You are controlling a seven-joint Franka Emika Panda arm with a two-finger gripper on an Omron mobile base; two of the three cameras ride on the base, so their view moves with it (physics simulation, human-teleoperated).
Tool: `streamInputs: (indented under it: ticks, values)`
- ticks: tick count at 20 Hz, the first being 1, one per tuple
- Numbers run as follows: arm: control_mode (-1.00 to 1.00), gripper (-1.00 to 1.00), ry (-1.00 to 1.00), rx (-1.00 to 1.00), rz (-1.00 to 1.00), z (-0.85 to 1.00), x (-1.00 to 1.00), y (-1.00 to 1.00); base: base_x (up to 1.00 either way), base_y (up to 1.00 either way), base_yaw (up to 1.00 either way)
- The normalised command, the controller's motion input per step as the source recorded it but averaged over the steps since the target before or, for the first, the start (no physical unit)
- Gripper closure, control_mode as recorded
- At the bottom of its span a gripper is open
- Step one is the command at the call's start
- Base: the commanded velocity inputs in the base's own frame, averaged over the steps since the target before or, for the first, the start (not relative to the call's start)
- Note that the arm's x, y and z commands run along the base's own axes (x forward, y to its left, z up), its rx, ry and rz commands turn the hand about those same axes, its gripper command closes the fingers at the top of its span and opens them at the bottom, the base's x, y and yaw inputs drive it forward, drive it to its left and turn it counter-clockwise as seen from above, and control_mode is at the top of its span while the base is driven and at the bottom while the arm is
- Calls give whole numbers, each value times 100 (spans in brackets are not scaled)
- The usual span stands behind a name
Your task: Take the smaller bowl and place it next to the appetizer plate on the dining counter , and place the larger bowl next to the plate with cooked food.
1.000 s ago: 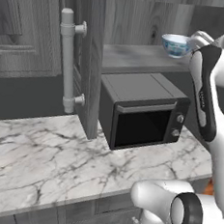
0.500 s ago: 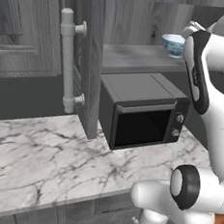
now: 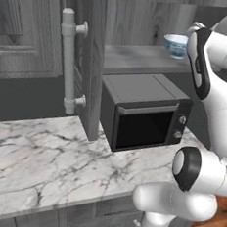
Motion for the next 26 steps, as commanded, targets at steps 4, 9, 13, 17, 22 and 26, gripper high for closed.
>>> streamInputs:
  ticks: [4, 9, 13, 17, 22, 26]
  values:
    - [-100, -100, 0, 0, 0, 0, 59, -14, 0, 0, 0]
    - [-100, -100, 0, 0, 0, -2, 57, -7, 0, 0, 0]
    - [-100, -100, 0, 1, 0, -8, 62, -8, 0, 0, 0]
    - [-100, -100, 0, 1, 0, -5, 61, -11, 0, 0, 0]
    - [-100, -100, 1, 0, 0, -7, 46, -4, 0, 0, 0]
    - [-100, 100, 12, 0, 0, -31, 16, 0, 0, 0, 0]
